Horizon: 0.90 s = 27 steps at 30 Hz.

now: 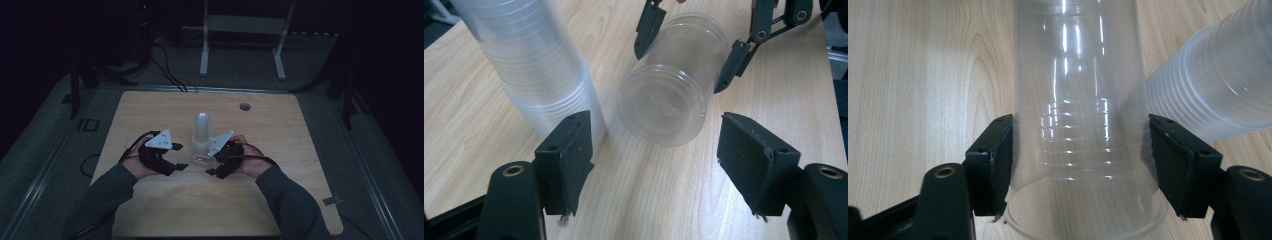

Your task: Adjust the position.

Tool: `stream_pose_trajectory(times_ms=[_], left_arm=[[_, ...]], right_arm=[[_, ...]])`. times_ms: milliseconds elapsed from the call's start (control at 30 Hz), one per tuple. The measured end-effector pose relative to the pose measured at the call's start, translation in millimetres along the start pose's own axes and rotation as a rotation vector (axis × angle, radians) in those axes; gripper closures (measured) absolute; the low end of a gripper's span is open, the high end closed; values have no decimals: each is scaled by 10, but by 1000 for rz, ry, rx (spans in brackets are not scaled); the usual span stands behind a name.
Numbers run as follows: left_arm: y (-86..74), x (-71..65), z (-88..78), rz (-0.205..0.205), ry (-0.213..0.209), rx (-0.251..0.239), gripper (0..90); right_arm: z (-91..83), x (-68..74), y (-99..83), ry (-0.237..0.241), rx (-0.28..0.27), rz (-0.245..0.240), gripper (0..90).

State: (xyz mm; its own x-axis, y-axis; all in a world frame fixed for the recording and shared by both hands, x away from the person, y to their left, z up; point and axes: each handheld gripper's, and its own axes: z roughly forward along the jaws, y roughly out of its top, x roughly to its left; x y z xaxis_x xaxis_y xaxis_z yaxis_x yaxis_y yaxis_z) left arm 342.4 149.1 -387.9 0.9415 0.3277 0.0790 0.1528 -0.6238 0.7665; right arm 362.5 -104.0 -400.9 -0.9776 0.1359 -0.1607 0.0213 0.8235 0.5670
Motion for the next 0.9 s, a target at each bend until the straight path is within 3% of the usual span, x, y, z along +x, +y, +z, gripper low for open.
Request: stream_pose_trajectory(times_ms=[733,900], left_arm=[[124,-103,71,78,44,87,291],[136,-102,90,76,48,101,283]], right_arm=[[62,78,17,-20,56,-35,318],[81,93,21,-18,66,-34,318]])
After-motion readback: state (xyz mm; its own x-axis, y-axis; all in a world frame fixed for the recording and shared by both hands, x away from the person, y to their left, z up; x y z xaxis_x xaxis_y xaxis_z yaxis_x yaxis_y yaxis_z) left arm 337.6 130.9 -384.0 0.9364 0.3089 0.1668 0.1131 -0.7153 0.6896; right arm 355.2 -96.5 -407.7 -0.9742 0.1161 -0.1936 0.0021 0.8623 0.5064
